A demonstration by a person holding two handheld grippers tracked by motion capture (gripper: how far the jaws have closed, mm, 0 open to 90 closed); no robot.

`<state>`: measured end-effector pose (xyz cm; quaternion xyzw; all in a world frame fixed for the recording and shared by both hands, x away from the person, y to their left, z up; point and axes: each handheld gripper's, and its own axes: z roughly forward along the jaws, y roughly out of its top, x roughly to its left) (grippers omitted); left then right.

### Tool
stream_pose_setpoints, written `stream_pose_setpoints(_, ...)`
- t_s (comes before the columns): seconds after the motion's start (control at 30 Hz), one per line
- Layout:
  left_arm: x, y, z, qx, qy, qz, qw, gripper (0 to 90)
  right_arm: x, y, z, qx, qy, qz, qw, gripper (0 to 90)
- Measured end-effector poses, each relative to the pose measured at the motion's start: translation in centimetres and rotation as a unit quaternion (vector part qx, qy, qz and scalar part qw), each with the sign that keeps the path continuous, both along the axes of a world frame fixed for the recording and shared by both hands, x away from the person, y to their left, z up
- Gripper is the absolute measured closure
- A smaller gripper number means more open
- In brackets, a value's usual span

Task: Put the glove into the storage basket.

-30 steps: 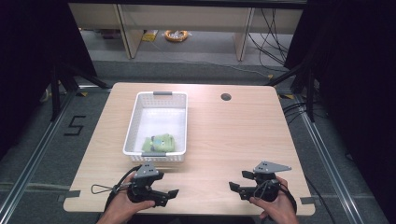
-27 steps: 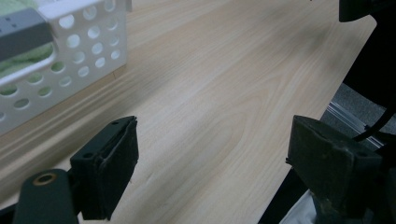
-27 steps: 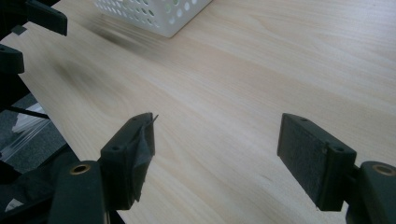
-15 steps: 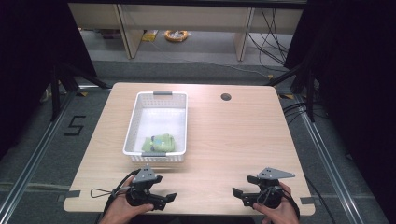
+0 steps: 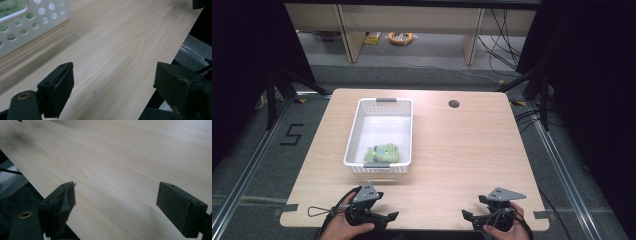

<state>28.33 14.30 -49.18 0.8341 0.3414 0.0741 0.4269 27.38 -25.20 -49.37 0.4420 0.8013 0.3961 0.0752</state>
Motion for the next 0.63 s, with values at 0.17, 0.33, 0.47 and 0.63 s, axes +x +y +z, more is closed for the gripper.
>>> stream_pose_setpoints(0.17,-0.03,0.37,-0.07,0.016,-0.002,-0.012,0.9998,15.6,0.12,-0.19,-0.17,-0.012,-0.01,0.008,0.9998,16.3)
stream_pose_setpoints(0.33,-0.03,0.28,-0.15,0.005,-0.001,-0.002,1.0,15.6,0.18,-0.26,-0.25,-0.012,-0.012,0.005,0.9998,16.3)
stream_pose_setpoints(0.47,0.0,0.27,-0.25,0.006,-0.001,-0.003,1.0,15.6,0.15,-0.21,-0.29,-0.018,-0.012,0.005,0.9998,16.3)
stream_pose_setpoints(0.63,-0.02,0.25,-0.32,0.006,0.007,0.004,0.9999,15.6,0.04,-0.12,-0.3,-0.01,0.001,-0.002,0.9999,16.3)
